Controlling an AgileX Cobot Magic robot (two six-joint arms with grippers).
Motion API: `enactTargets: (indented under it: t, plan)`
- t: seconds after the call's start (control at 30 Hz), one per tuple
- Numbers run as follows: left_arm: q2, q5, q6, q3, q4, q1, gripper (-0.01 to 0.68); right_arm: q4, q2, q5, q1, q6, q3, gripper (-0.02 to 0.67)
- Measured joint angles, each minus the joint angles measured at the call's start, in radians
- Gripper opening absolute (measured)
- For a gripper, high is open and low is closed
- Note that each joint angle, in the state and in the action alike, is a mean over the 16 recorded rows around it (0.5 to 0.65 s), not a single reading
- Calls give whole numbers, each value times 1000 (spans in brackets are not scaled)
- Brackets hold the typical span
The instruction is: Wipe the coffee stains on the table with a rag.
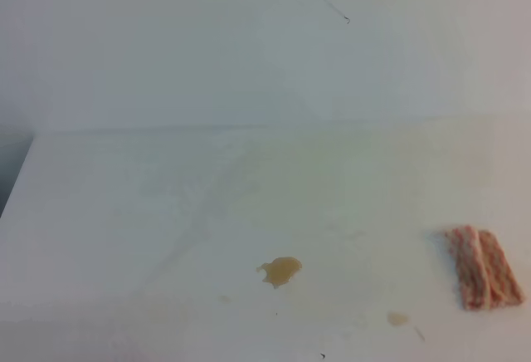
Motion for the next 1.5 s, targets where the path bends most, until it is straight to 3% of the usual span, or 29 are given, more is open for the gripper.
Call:
enactTargets:
  t: [0.23, 0.47, 0.7, 0.9, 1.07, 1.3, 1.5]
  plan:
    - [0, 0, 0, 0, 0, 0, -3, 2, 24, 54, 0, 0, -141, -4]
    - [0, 0, 0, 0, 0, 0, -3, 33, 134, 338, 0, 28, -356, -4]
    - [0, 0, 0, 0, 0, 0, -3, 153, 328, 639, 0, 47, -543, -4]
    - [0, 0, 0, 0, 0, 0, -3, 318, 478, 762, 0, 10, -629, -4]
    - [0, 0, 0, 0, 0, 0, -3, 469, 570, 775, 1, -117, -652, -4]
    - [0, 0, 0, 0, 0, 0, -3, 714, 693, 815, 2, -413, -655, 4]
    - [0, 0, 0, 0, 0, 0, -3, 861, 835, 913, 2, -653, -656, 89]
